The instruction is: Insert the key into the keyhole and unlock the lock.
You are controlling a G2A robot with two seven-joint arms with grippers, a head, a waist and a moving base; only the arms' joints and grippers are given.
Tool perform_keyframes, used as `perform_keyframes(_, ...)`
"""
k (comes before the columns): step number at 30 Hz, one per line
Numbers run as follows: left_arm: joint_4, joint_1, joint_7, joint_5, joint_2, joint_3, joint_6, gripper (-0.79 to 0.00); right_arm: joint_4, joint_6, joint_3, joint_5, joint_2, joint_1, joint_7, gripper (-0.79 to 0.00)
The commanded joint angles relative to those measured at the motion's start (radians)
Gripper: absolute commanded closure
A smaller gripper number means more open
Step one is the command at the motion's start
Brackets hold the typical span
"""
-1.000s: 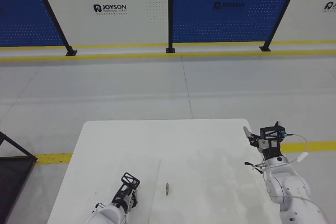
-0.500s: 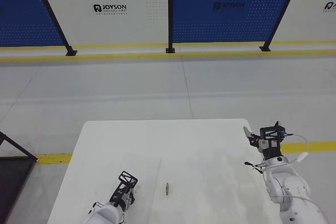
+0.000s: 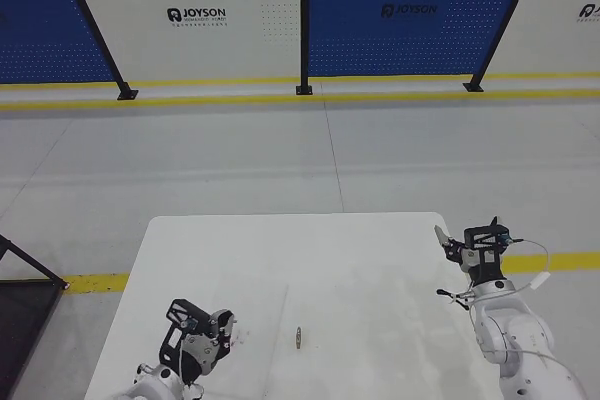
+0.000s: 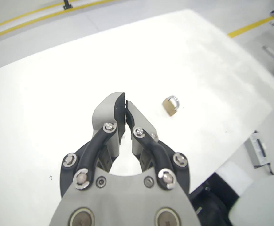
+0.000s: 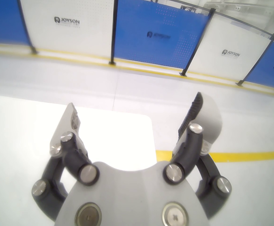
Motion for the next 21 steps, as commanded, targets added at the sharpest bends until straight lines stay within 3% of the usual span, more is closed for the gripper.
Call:
perform_keyframes(1, 0.007, 0.035, 0.098, -0.073, 0.002, -0.044, -0.088, 0.000, -0.030, 0.010, -0.003, -0.026, -0.001, -0.013, 0.008, -0.785)
perform_keyframes(7, 0.095, 0.047, 0.223, -0.221, 0.009, -0.114, -0.314, 0.000, -0.191, -0.048, -0.116, -0.107, -0.006, -0.140, 0.035, -0.785)
perform_keyframes(13, 0.095, 0.047, 0.223, -0.221, 0.009, -0.114, -0.314, 0.000, -0.282, -0.155, -0.331, -0.331, -0.005, -0.282, 0.005, -0.785)
perform_keyframes(18, 0.095, 0.047, 0.223, -0.221, 0.009, -0.114, -0.314, 0.000, -0.226, -0.114, -0.530, -0.445, -0.021, -0.292, 0.011, -0.785)
perform_keyframes(21, 0.095, 0.047, 0.223, -0.221, 0.009, -0.114, -0.314, 0.000, -0.159, -0.052, -0.632, -0.528, -0.037, -0.246, 0.080, -0.785)
